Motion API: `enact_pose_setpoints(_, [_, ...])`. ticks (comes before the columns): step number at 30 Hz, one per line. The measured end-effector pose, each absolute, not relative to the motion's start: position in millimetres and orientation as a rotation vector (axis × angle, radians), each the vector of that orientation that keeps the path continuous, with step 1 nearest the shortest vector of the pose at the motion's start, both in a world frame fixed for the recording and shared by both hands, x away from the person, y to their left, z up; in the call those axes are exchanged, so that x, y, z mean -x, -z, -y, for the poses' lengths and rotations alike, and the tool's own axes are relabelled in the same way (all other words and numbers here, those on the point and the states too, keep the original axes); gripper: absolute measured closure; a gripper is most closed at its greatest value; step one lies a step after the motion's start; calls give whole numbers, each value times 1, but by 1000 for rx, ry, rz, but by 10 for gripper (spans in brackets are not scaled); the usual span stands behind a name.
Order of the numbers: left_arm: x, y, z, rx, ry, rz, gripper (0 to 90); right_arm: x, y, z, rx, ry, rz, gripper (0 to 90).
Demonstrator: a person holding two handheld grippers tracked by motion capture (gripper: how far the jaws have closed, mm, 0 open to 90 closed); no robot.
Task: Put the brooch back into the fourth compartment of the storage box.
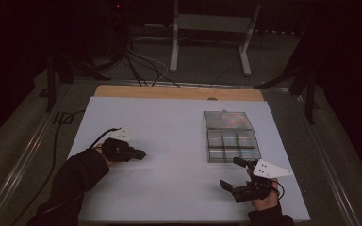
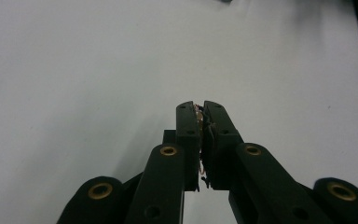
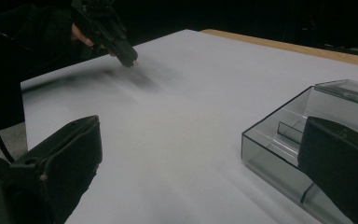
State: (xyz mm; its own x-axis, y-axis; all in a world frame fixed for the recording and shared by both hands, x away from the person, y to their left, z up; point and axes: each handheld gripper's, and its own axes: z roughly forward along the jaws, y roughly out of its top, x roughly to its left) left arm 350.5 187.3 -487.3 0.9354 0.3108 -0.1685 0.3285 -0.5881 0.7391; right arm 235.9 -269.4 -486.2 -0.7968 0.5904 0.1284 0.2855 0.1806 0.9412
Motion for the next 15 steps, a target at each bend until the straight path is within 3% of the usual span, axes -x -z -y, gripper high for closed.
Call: enact_pose_setpoints(15, [-353,484,-168,-2230,58,-410,882,-236,486,269,-838,-1656,-2195,0])
